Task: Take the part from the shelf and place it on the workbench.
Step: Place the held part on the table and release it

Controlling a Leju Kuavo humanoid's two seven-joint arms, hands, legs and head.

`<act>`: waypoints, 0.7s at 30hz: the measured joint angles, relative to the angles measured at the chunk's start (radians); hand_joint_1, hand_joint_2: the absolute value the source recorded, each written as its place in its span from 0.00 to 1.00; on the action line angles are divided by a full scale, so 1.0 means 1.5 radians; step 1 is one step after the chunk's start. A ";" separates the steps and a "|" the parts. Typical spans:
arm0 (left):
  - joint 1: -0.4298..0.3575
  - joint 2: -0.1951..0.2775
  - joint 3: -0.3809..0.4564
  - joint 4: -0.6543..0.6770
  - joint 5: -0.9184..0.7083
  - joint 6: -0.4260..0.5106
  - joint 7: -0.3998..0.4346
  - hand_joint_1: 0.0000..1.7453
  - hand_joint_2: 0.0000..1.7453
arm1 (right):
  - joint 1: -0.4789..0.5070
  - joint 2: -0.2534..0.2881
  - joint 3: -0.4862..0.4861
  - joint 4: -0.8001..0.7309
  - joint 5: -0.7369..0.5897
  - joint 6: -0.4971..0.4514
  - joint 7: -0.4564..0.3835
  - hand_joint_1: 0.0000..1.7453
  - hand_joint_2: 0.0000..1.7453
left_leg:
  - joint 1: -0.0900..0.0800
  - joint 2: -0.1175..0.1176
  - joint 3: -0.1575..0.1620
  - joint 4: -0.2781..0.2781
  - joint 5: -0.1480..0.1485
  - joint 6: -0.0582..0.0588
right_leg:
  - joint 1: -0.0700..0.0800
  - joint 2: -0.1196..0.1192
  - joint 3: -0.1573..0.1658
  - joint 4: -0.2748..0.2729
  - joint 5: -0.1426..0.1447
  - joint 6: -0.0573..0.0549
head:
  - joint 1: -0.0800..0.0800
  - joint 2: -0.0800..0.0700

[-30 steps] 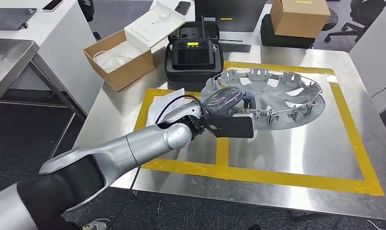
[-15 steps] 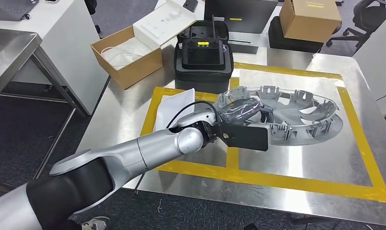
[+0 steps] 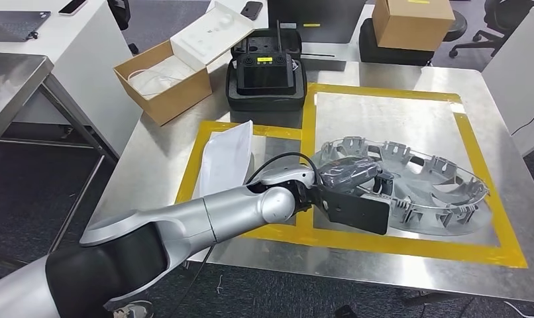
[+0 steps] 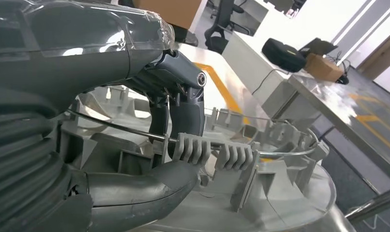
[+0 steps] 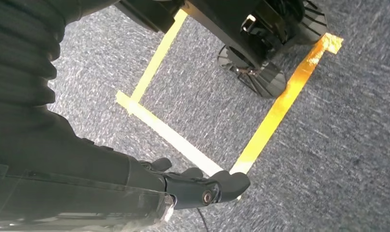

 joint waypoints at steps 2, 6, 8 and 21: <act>-0.001 -0.003 -0.002 0.005 0.000 0.000 -0.001 1.00 1.00 | -0.001 0.001 0.000 0.000 -0.001 -0.002 0.001 0.00 1.00 | -0.001 0.001 0.042 -0.083 0.041 0.005 | 0.001 0.002 -0.001 0.005 -0.003 0.003 | 0.000 0.000; -0.005 -0.008 -0.005 0.014 0.000 0.001 -0.002 1.00 1.00 | 0.000 0.003 0.000 0.000 -0.003 -0.002 0.001 0.00 1.00 | -0.005 -0.001 0.067 -0.137 0.048 0.014 | 0.001 0.002 -0.006 0.009 -0.004 0.015 | 0.001 0.000; -0.006 -0.009 -0.006 0.017 0.000 0.001 -0.002 1.00 1.00 | -0.001 0.003 0.000 0.000 -0.003 -0.002 0.001 0.00 1.00 | -0.003 -0.001 0.068 -0.140 0.051 0.019 | 0.001 0.002 -0.007 0.010 -0.006 0.020 | 0.001 0.000; -0.014 -0.010 -0.004 0.040 -0.012 0.060 0.031 0.00 1.00 | 0.003 0.003 0.000 0.001 -0.008 -0.002 0.002 0.00 1.00 | -0.001 0.001 0.068 -0.144 0.055 0.015 | -0.004 0.000 0.000 0.008 -0.007 0.027 | 0.004 0.000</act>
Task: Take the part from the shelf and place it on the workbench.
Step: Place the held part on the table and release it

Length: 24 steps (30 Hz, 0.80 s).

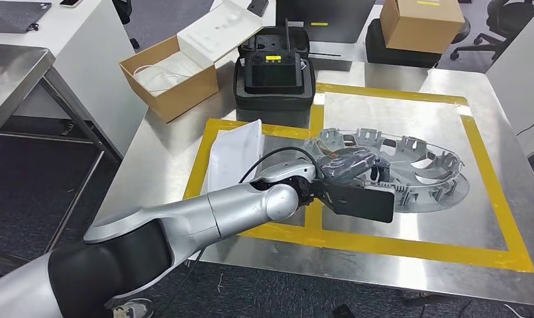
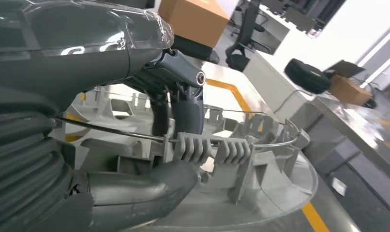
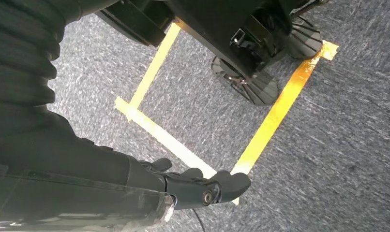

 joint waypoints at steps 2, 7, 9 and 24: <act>-0.001 0.001 0.001 0.003 -0.006 0.014 0.009 0.00 1.00 | 0.002 0.000 0.000 0.000 -0.002 0.001 0.000 0.00 1.00 | 0.001 0.001 0.000 -0.001 -0.001 -0.008 | 0.001 -0.001 0.000 -0.004 0.002 -0.009 | 0.000 0.000; -0.009 0.003 0.006 0.010 -0.017 0.043 0.031 0.00 1.00 | 0.006 -0.004 0.000 0.001 -0.005 0.002 0.000 0.00 1.00 | 0.000 0.003 0.011 -0.009 -0.004 0.010 | 0.003 0.000 0.006 -0.008 0.000 -0.007 | -0.003 0.000; -0.009 0.003 0.008 0.013 -0.018 0.049 0.032 0.00 1.00 | 0.008 -0.005 0.000 0.001 -0.005 0.002 0.000 0.00 1.00 | 0.001 0.003 0.013 -0.010 -0.003 0.002 | 0.003 0.000 0.007 -0.008 -0.001 -0.009 | -0.003 0.000; -0.007 0.006 0.039 0.030 -0.016 0.091 0.020 0.00 0.00 | 0.010 -0.006 0.000 0.001 -0.004 0.005 0.002 0.00 1.00 | -0.002 0.000 0.012 -0.012 -0.002 -0.005 | 0.000 -0.002 0.009 -0.010 -0.002 -0.010 | -0.003 0.000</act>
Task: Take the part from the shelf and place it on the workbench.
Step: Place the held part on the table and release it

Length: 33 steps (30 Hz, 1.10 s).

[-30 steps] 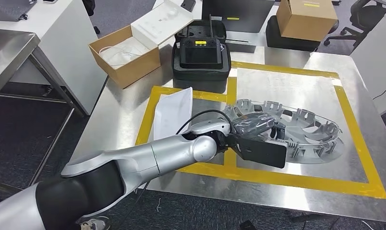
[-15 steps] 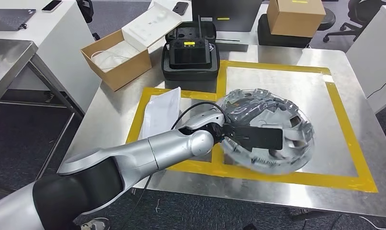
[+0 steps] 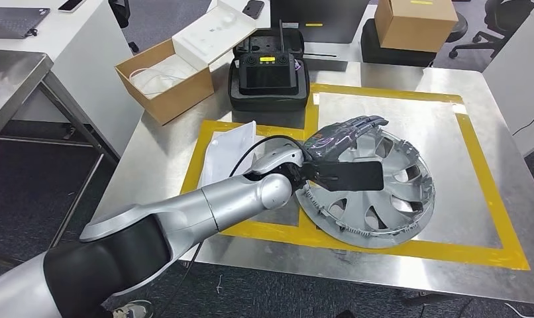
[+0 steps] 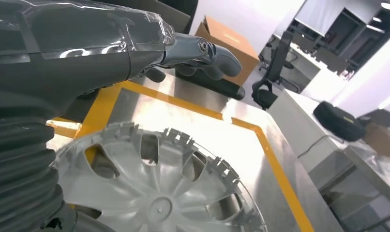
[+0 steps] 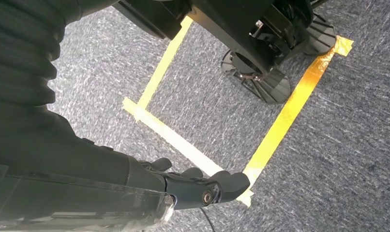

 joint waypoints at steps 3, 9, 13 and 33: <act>0.008 0.002 0.010 -0.004 0.016 0.031 -0.023 0.00 0.00 | 0.002 0.000 0.000 0.000 -0.001 -0.001 0.000 0.00 1.00 | -0.002 0.000 0.000 0.000 0.000 0.000 | -0.001 0.000 0.000 0.000 0.000 0.000 | 0.000 0.000; 0.027 0.009 0.036 -0.041 0.042 0.052 -0.041 0.00 1.00 | 0.010 0.000 0.000 0.000 -0.006 -0.004 -0.003 0.00 1.00 | -0.004 0.000 0.000 0.000 -0.001 0.001 | -0.003 0.000 0.000 0.000 0.000 0.001 | 0.000 0.000; 0.047 0.014 0.058 -0.079 0.077 0.069 -0.063 0.00 1.00 | 0.013 0.000 -0.001 0.000 -0.010 -0.012 -0.008 0.00 1.00 | -0.004 0.002 0.000 0.000 -0.001 0.002 | -0.004 0.000 0.000 0.000 0.000 0.002 | 0.000 0.000; 0.242 0.118 0.146 -0.540 -0.120 0.273 -0.006 0.00 0.00 | 0.054 -0.003 -0.059 0.000 -0.117 -0.101 -0.106 0.00 0.00 | -0.004 0.013 0.003 -0.001 -0.005 0.005 | -0.004 0.003 0.002 -0.001 -0.002 0.003 | 0.000 0.000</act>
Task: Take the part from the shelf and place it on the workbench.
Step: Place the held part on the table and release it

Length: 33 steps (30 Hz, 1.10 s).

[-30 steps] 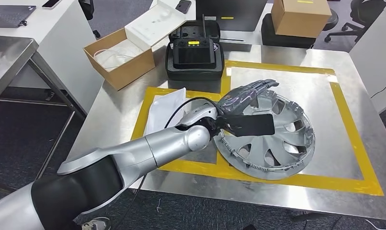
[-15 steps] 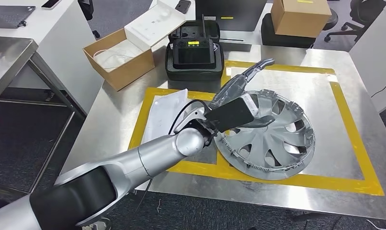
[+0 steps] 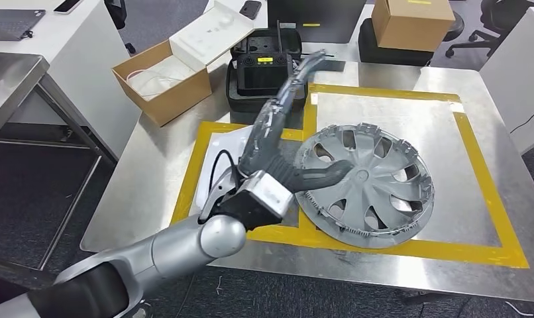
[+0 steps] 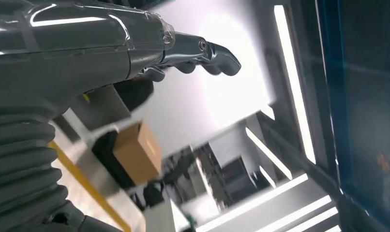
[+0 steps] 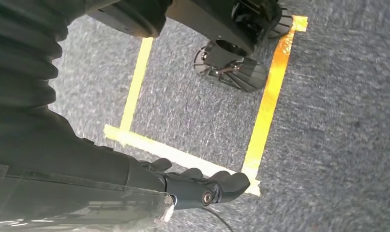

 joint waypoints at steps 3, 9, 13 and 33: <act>0.063 0.050 0.037 -0.089 -0.109 0.040 0.074 0.00 0.00 | 0.016 -0.006 -0.021 0.000 -0.030 -0.013 -0.021 0.00 0.00 | 0.000 0.003 0.001 0.000 -0.001 0.000 | 0.000 0.002 0.000 0.000 -0.001 -0.001 | 0.000 0.000; 0.234 0.133 0.145 -0.239 -0.199 0.071 0.130 0.00 0.00 | 0.049 -0.019 -0.069 0.001 -0.087 -0.034 -0.059 0.00 0.00 | 0.000 0.010 0.005 -0.001 -0.006 -0.001 | 0.000 0.007 0.003 0.000 -0.004 -0.001 | 0.000 0.000; 0.367 0.136 0.242 -0.293 -0.204 0.072 0.059 0.00 0.00 | 0.072 -0.025 -0.100 0.003 -0.114 -0.040 -0.078 0.00 0.00 | 0.000 0.009 0.010 -0.001 -0.008 0.000 | 0.000 0.009 0.007 -0.001 -0.006 0.001 | 0.000 0.000; 0.623 -0.092 0.518 -0.326 -0.225 0.072 -0.255 0.00 0.00 | 0.081 -0.032 -0.148 0.005 -0.108 -0.047 -0.011 0.00 0.00 | -0.005 -0.009 0.013 0.005 -0.016 0.011 | -0.005 -0.001 0.018 -0.006 -0.012 0.012 | 0.000 0.000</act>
